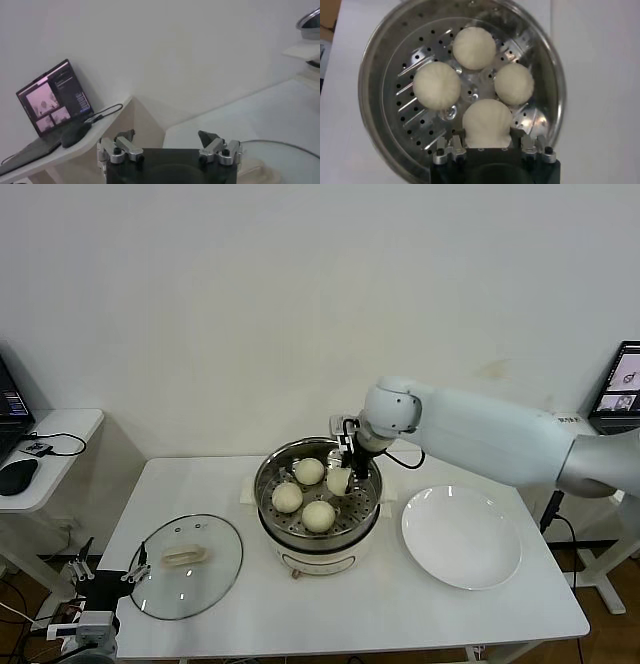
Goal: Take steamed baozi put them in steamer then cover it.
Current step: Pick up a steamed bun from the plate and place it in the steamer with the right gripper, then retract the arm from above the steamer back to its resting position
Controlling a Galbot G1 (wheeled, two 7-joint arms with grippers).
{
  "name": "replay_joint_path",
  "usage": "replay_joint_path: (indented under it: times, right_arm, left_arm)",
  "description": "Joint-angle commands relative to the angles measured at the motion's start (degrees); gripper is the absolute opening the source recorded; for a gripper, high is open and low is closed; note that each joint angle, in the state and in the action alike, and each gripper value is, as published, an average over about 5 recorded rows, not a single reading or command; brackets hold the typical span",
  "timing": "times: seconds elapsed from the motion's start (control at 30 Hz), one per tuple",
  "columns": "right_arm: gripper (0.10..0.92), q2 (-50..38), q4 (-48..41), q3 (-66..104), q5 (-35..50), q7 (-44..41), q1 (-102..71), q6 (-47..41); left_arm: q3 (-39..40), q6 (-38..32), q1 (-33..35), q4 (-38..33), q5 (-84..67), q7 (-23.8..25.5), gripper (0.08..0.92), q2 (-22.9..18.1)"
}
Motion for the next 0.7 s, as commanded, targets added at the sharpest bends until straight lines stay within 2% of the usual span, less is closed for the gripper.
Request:
replay_joint_path:
  times: [0.03, 0.27, 0.5, 0.6, 0.7]
  right_arm:
    - [0.577, 2.1, -2.6, -0.1, -3.3, 0.5, -3.1, -0.4]
    - [0.602, 1.5, -2.5, 2.2, -3.8, 1.2, -4.2, -0.1]
    - [0.779, -4.7, 4.4, 6.9, -1.6, 1.9, -1.6, -0.2]
    - [0.814, -9.4, 10.1, 8.8, 2.1, 9.2, -1.7, -0.9]
    - [0.821, -14.4, 16.1, 11.1, 7.0, 22.7, -4.7, -0.5]
  left_arm:
    - [0.1, -0.1, 0.0, 0.2, 0.0, 0.0, 0.823, 0.0]
    - [-0.1, -0.2, -0.1, 0.2, 0.0, -0.1, 0.823, 0.0]
    - [-0.5, -0.1, -0.1, -0.1, -0.4, 0.3, 0.823, 0.2]
    - [-0.5, -0.1, -0.2, 0.0, -1.3, 0.8, 0.823, 0.5]
    - [-0.5, -0.2, -0.2, 0.1, -2.2, 1.2, 0.823, 0.6]
